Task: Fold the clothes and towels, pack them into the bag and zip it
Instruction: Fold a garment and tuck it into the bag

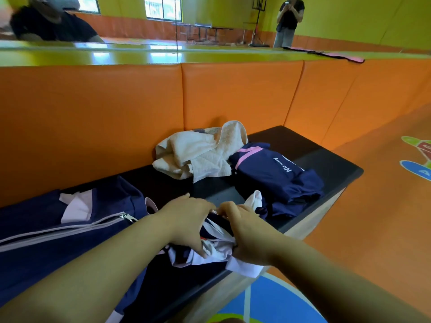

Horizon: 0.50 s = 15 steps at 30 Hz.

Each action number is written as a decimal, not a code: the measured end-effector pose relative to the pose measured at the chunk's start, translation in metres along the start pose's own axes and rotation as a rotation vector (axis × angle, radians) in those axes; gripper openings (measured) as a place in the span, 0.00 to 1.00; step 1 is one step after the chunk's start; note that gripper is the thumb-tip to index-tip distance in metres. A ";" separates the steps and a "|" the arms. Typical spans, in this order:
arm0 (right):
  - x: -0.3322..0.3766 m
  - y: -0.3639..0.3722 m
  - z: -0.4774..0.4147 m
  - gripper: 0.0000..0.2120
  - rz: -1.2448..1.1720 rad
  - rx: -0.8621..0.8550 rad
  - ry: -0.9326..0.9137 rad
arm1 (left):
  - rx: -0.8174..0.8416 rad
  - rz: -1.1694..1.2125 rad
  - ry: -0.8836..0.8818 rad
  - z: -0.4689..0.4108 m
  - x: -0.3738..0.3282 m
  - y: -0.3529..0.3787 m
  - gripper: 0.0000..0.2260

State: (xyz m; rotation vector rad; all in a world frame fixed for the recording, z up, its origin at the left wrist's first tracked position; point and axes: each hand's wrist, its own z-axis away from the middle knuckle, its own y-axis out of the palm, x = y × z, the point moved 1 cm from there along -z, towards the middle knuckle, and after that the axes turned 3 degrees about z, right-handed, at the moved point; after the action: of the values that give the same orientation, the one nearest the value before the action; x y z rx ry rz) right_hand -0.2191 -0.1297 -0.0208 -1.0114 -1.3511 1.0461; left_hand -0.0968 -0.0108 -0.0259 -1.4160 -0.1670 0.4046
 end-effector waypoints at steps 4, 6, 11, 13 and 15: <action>0.004 0.002 0.004 0.53 0.113 0.042 0.075 | -0.090 0.063 -0.101 0.002 -0.003 0.000 0.16; 0.006 0.004 0.002 0.61 0.164 0.069 0.114 | -0.139 0.055 -0.117 0.007 -0.007 0.003 0.13; 0.000 0.015 0.000 0.41 0.289 -0.057 0.087 | -0.187 0.084 -0.073 0.021 -0.014 0.014 0.16; -0.002 0.018 0.000 0.34 0.339 -0.058 0.050 | -0.225 0.144 -0.054 0.028 -0.013 0.017 0.18; -0.003 0.018 0.001 0.31 0.385 -0.071 0.027 | -0.254 0.199 -0.043 0.036 -0.012 0.019 0.22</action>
State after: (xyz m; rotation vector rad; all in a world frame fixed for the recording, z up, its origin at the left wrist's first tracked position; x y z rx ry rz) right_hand -0.2195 -0.1281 -0.0387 -1.3703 -1.2042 1.2674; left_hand -0.1242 0.0201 -0.0373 -1.6819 -0.1156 0.5941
